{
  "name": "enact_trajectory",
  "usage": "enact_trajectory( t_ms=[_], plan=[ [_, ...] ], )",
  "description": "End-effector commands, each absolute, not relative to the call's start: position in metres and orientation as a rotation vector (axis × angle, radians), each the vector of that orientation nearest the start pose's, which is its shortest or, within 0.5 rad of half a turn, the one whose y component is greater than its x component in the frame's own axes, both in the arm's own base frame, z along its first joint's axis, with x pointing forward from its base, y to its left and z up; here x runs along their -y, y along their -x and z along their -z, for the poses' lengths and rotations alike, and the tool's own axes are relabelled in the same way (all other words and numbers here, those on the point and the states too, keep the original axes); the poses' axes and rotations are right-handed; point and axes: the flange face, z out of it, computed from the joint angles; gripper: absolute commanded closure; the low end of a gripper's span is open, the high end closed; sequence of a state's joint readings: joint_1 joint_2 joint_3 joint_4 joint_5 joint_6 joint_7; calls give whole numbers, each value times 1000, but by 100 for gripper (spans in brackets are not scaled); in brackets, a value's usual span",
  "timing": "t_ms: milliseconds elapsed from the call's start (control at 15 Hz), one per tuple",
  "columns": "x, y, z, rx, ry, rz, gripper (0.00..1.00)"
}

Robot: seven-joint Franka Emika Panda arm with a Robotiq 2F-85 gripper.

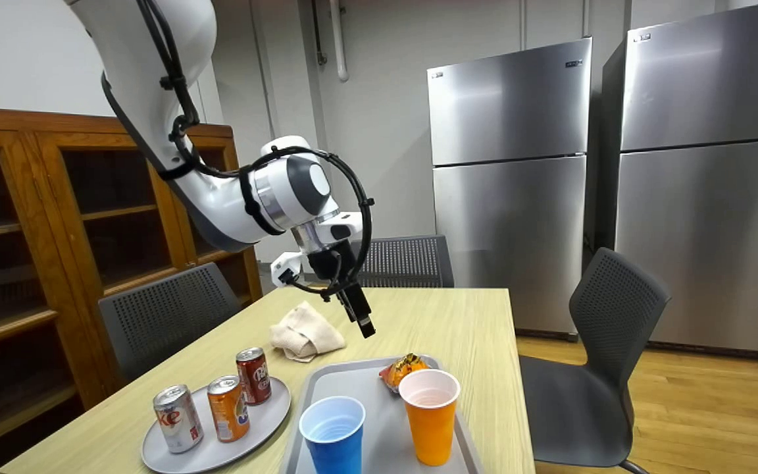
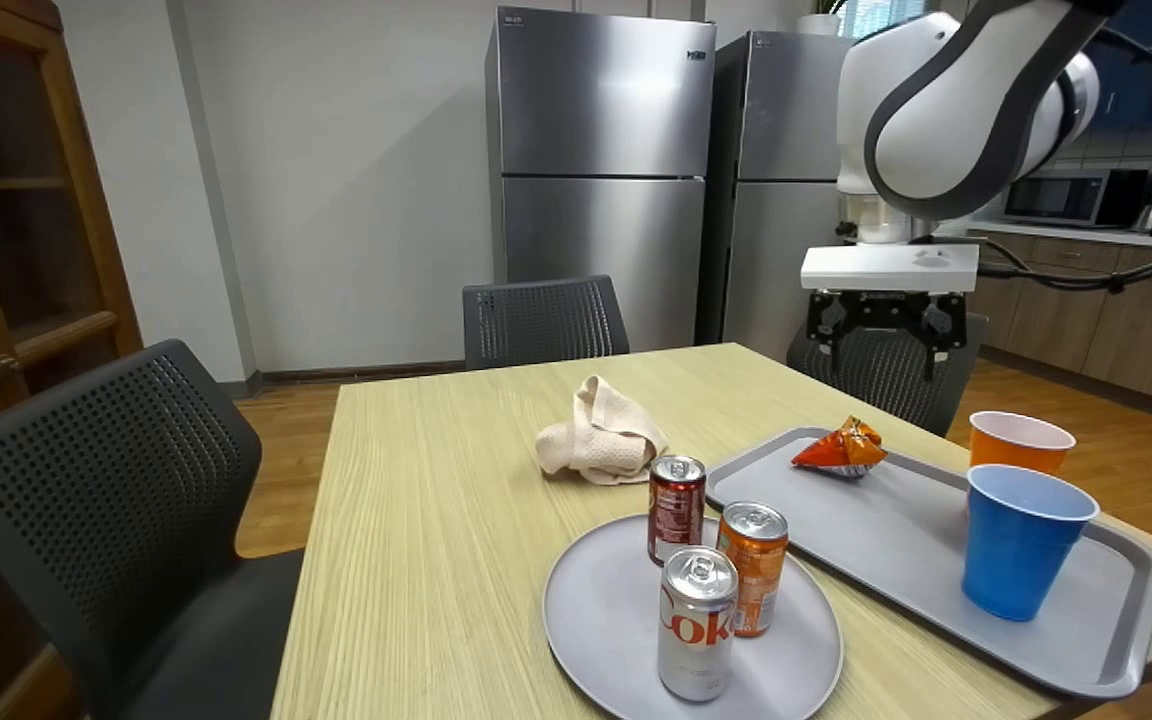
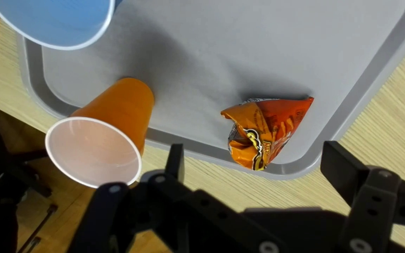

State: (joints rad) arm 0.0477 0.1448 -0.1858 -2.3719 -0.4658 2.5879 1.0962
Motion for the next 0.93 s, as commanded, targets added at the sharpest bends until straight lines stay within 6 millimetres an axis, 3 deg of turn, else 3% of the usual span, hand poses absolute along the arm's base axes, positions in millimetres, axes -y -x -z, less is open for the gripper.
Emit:
enact_trajectory(
  t_ms=[0,267,600,667,867],
  plan=[
    [74,-514,-259,-1411,3056,324,0],
    [83,-526,-240,-1440,3064,284,0],
    [91,-550,-230,-1464,3075,281,0],
    [89,-536,-231,-1432,3083,266,0],
    [90,-537,-226,-1436,3088,259,0]
  ],
)
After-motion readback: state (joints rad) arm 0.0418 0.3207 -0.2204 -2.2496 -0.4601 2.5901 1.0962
